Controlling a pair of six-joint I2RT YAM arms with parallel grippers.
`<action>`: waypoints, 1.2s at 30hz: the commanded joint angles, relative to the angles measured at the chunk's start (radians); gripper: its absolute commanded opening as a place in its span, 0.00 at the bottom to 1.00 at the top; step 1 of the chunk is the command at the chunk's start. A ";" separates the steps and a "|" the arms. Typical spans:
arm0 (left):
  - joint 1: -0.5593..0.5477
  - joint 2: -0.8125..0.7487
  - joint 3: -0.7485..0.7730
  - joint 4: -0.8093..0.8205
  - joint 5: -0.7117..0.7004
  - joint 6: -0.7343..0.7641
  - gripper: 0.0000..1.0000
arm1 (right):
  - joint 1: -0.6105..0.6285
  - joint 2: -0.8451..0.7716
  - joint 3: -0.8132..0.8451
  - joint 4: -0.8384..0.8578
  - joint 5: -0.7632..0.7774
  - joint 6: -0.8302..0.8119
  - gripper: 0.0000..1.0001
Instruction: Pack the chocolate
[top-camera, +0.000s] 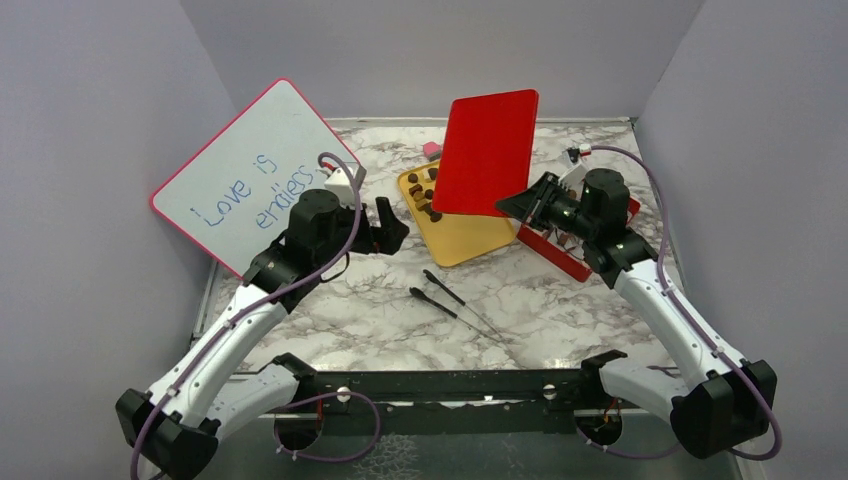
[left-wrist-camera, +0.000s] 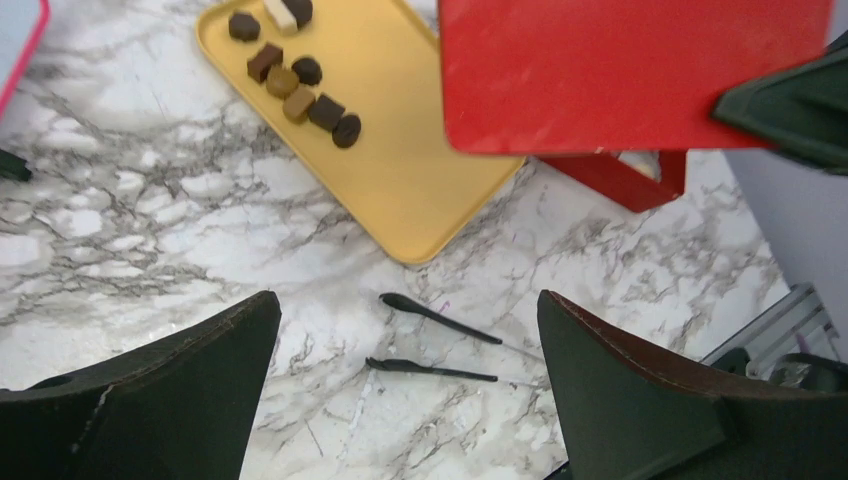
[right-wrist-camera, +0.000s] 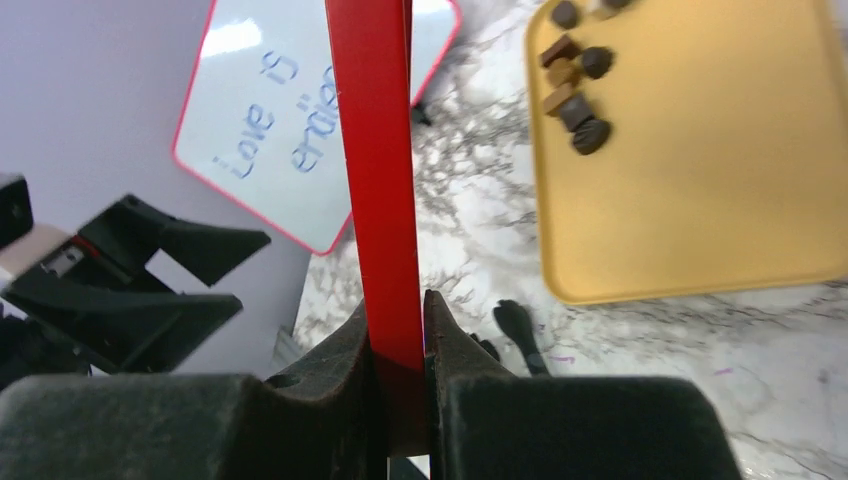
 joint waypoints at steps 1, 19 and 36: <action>-0.002 0.090 -0.026 0.042 0.104 0.037 0.99 | -0.079 0.002 0.040 -0.035 0.094 0.015 0.01; -0.014 0.462 0.149 0.167 0.130 -0.034 0.86 | -0.542 0.009 -0.158 0.013 -0.160 0.085 0.01; -0.102 1.006 0.557 0.457 0.237 -0.229 0.64 | -0.696 0.067 -0.247 0.065 -0.321 0.039 0.01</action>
